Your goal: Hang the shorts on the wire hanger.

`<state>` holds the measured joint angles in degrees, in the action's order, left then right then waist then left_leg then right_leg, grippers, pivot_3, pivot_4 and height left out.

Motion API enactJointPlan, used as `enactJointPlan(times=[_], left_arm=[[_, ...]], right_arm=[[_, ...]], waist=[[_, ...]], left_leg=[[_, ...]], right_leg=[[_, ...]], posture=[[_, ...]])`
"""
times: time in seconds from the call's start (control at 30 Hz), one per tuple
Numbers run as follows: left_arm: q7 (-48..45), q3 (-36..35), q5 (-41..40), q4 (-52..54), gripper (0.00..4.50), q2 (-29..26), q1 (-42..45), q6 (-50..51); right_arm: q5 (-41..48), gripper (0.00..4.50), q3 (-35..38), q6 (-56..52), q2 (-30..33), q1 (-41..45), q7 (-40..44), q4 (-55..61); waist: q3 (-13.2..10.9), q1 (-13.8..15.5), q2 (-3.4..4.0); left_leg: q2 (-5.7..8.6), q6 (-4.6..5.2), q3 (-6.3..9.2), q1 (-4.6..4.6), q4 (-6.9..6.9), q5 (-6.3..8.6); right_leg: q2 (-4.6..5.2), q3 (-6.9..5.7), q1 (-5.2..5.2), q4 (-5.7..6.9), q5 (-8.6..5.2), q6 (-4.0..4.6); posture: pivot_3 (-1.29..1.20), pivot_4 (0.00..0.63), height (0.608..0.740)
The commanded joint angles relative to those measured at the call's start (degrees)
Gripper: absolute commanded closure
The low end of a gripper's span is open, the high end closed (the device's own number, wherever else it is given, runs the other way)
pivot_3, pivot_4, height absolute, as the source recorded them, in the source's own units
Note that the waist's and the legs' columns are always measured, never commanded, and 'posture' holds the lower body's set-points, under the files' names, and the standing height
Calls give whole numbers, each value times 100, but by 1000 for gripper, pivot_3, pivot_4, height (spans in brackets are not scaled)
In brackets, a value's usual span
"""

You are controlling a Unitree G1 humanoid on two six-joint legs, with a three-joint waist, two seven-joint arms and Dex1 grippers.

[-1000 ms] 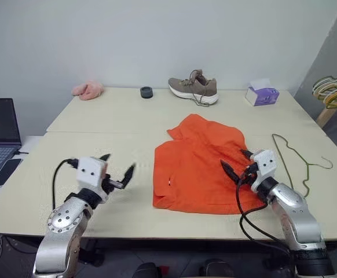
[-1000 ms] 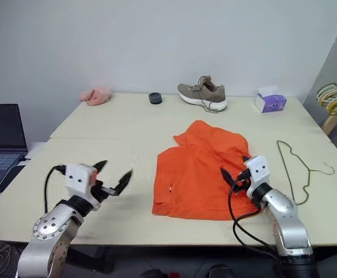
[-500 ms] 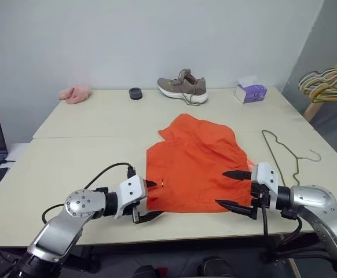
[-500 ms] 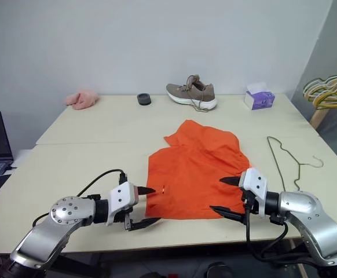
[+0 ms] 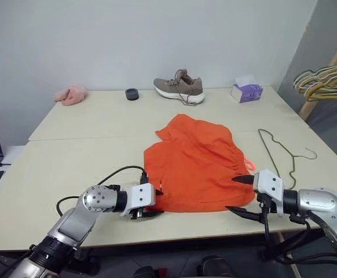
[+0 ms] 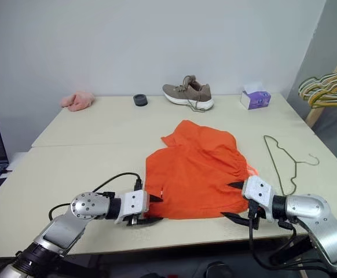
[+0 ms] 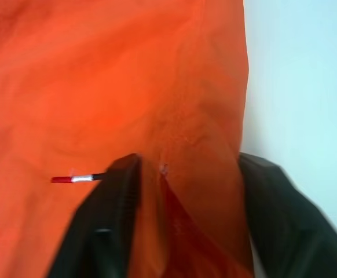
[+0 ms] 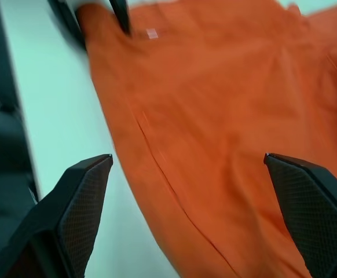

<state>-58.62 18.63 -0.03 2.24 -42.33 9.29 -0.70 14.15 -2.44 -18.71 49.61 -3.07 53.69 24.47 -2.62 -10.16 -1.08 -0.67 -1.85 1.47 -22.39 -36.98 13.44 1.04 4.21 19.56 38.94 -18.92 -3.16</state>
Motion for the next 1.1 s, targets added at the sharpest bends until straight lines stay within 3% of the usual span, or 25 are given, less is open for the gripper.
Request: enactJointPlan(times=[0.03,0.17,0.43,0.53,0.9,1.1], left_arm=[[110,-213,48,-187,3123,21,175,-235],[145,-372,-71,-287,4385,64,295,-315],[290,-733,-363,-214,4465,294,477,-171],[309,-818,-388,-155,4500,298,469,-114],[332,-1296,-402,-387,4500,-45,466,-149],[409,-1692,-454,-793,4500,-334,775,-236]], right_arm=[[-631,0,-116,848,301,187,171,-469],[-1256,0,-466,1954,512,416,373,-1133],[-2506,0,-1333,3254,-64,1704,5,-2972],[-2720,598,-1434,3429,-257,1941,-112,-3370],[-2565,4475,-1239,3736,-757,2870,-325,-4190],[-2491,4475,-1110,3980,-1071,3801,-604,-4691]], waist=[[0,-43,0],[-3,-118,-3],[-3,-257,-4],[-3,-268,-6],[-6,-275,-6],[-9,-272,-2]], left_leg=[[0,0,0,3,0,0],[0,0,-2,3,1,0],[-1,0,3,8,1,0],[-1,0,3,23,1,0],[0,0,2,50,-1,0],[0,0,8,46,4,0]], right_leg=[[0,1,-2,0,0,0],[0,0,-15,0,0,-1],[0,-1,-23,1,1,-2],[0,0,-35,2,2,-2],[1,7,-53,8,9,3],[2,0,-49,9,19,19]], posture=[[-257,0,740],[-254,0,740],[-235,0,740],[-223,0,740],[-211,0,740],[-215,0,740]])
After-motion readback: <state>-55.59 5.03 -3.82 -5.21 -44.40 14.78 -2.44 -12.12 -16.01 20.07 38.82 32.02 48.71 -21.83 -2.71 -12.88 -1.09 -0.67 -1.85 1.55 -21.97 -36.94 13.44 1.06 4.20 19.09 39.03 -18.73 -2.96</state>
